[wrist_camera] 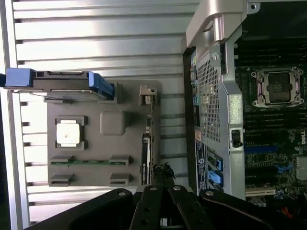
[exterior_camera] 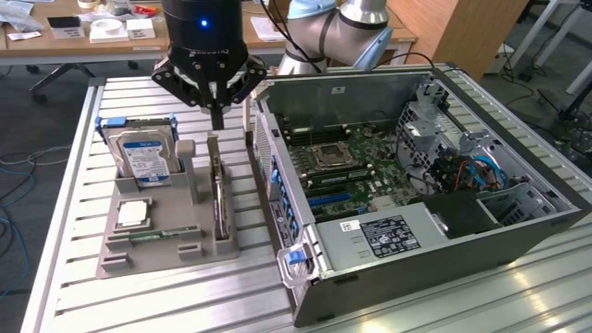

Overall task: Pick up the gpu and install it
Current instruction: 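Reach for the gpu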

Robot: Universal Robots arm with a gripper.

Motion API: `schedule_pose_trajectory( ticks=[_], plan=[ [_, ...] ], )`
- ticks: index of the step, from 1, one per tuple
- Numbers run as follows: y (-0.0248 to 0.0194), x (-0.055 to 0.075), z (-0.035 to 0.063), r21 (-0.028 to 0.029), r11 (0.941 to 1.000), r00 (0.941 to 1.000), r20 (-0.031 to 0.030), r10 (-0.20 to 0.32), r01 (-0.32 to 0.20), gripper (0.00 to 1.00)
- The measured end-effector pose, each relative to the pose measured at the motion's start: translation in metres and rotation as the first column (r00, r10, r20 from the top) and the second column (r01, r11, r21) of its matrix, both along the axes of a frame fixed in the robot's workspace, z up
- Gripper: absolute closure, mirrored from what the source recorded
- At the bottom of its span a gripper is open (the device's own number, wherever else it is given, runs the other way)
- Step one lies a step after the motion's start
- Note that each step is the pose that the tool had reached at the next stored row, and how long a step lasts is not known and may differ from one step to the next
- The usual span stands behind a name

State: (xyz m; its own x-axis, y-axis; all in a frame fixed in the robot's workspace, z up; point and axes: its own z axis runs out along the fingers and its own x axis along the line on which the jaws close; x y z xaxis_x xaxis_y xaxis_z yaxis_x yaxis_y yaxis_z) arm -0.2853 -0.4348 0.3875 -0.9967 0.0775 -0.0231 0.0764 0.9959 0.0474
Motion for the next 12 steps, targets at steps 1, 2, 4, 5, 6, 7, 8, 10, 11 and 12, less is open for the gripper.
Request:
schedule_pose_trajectory(
  ticks=[1, 2, 4, 5, 6, 7, 8, 10, 11, 12],
  plan=[
    [-0.0012, 0.0, -0.0003, 0.0, 1.0, 1.0, 0.0, 0.0, 0.0, 0.89],
    [-0.0019, -0.001, -0.0005, 0.0, 1.0, 1.0, 0.0, 0.0, 0.0, 0.89],
    [-0.0037, -0.003, -0.001, 0.0001, 1.0, 1.0, 0.0001, 0.0, 0.0, 0.89],
    [-0.0052, -0.004, -0.0012, 0.0001, 1.0, 1.0, 0.0001, 0.0, 0.0, 0.89],
    [-0.0069, -0.005, -0.0014, 0.0, 1.0, 1.0, 0.0001, 0.0, 0.0, 0.89],
    [-0.0084, -0.006, -0.0016, 0.0001, 1.0, 1.0, 0.0001, 0.0, 0.0, 0.89],
    [-0.0101, -0.007, -0.0018, -0.0001, 1.0, 1.0, 0.0, 0.0, 0.0, 0.89],
    [-0.0147, -0.009, -0.0022, 0.0, 1.0, 1.0, 0.0001, 0.0, 0.0, 0.89],
    [-0.017, -0.01, -0.0024, 0.0, 1.0, 1.0, 0.0, 0.0, 0.0, 0.89],
    [-0.0193, -0.011, -0.0026, 0.0001, 1.0, 1.0, 0.0, 0.0, 0.0, 0.89]
  ],
)
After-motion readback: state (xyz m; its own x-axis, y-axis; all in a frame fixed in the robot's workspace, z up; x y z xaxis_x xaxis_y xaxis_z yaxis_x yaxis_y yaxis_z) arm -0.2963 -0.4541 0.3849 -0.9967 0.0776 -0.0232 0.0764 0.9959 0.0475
